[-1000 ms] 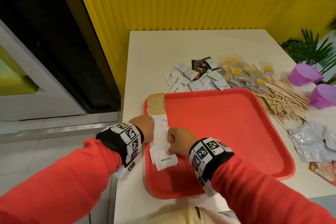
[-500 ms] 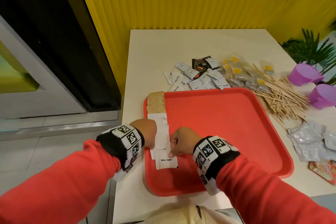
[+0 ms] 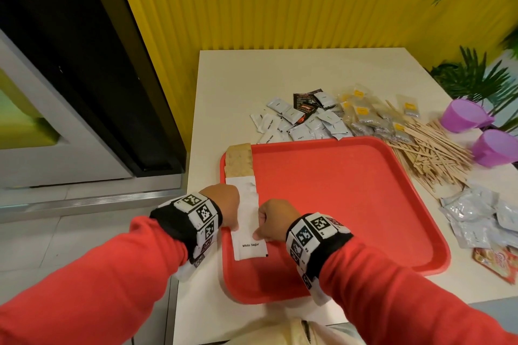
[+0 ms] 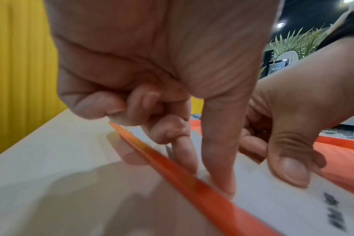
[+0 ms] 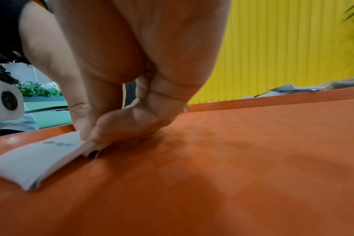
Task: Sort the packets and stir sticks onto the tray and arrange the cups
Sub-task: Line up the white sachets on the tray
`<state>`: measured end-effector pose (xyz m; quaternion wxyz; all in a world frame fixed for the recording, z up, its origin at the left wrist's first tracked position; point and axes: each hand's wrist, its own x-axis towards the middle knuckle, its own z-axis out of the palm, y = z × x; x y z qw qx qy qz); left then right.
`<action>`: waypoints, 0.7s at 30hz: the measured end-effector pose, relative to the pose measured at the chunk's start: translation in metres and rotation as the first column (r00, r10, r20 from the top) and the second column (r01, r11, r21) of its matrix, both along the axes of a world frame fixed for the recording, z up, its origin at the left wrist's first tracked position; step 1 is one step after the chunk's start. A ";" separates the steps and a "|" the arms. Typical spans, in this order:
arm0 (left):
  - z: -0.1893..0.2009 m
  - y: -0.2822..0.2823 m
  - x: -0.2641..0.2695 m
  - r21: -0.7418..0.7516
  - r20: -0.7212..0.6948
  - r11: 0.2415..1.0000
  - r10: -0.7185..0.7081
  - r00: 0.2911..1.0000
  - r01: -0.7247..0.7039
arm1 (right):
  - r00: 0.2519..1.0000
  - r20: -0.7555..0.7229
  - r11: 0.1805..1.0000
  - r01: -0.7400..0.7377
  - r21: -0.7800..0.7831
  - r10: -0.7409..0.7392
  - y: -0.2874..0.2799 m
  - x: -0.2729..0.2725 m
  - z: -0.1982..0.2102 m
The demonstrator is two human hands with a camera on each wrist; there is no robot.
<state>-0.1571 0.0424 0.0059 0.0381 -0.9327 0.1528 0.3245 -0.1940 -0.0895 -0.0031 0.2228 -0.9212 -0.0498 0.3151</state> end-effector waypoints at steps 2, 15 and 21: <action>0.001 -0.001 0.001 0.008 -0.009 1.000 -0.011 1.000 0.011 | 0.999 -0.009 0.998 -0.049 -0.028 0.049 0.000 0.000 0.002; 0.043 -0.029 0.084 -0.395 0.130 0.903 0.236 0.963 -0.168 | 0.941 0.123 0.946 0.304 0.114 -0.317 -0.053 0.059 0.022; 0.043 -0.061 0.130 -0.439 0.133 0.852 0.377 0.917 -0.287 | 0.924 0.115 0.925 0.344 0.164 -0.364 -0.084 0.076 0.024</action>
